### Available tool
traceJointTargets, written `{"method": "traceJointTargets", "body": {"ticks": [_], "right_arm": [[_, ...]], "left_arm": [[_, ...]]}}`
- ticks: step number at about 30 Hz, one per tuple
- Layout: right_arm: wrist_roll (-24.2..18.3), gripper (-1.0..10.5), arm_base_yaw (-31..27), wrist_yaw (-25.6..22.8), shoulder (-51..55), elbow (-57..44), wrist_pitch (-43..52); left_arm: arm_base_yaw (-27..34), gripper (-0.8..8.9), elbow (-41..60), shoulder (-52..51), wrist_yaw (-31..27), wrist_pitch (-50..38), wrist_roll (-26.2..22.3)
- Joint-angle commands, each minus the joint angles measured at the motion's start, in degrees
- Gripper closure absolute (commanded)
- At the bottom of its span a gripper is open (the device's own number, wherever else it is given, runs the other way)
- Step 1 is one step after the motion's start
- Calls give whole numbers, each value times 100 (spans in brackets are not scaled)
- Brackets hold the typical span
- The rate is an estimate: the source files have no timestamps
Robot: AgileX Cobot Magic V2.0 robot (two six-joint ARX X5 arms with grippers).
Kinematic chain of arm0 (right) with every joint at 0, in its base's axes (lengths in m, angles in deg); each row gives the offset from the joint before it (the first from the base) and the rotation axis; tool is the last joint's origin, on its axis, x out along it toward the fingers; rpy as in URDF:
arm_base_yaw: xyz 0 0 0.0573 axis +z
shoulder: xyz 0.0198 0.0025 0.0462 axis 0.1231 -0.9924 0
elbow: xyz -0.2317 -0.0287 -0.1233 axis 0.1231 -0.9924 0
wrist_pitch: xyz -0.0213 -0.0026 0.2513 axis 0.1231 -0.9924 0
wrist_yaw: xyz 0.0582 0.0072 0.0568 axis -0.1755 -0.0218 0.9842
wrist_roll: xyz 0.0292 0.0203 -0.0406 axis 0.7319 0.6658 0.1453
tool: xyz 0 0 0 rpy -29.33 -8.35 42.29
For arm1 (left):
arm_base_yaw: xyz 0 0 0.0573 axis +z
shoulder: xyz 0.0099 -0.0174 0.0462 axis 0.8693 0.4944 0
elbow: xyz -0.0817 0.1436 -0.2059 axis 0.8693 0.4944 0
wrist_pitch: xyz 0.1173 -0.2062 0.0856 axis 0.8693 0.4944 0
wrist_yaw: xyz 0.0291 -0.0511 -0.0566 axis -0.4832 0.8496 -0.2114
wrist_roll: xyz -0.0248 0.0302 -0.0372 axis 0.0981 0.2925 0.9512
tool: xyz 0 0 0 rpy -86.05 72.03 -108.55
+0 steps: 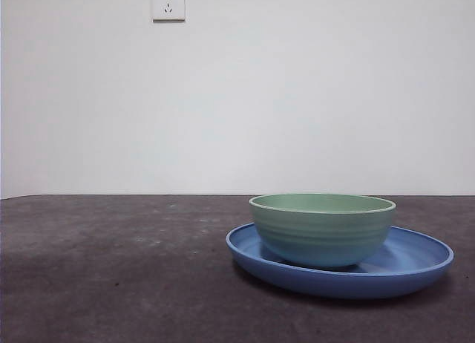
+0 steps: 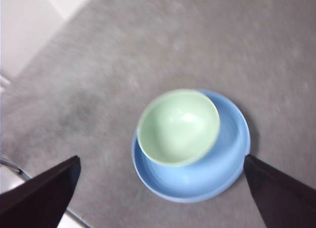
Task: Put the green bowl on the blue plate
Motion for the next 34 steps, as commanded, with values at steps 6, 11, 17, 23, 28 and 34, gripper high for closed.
{"method": "traceJointTargets", "body": {"ticks": [6,11,17,23,28,34], "right_arm": [[26,372,-28,-94,-1292,92,-46],[-330,375,-251,-92,-2321,92,70],[-566,522,-492,-90,-3438,92,490],[-671,601,-520,-26,-4341,92,817],[-675,646,-492,-24,-4929,92,1064],[-807,682,-426,450,-5539,92,1351]], "left_arm": [[-24,156,-33,24,-4,-109,31],[-24,156,-33,24,-4,-107,31],[-24,156,-33,24,-4,-107,31],[-22,156,-33,24,-4,-109,31],[-24,156,-33,24,-4,-109,31],[-24,156,-33,24,-4,-109,31]]}}
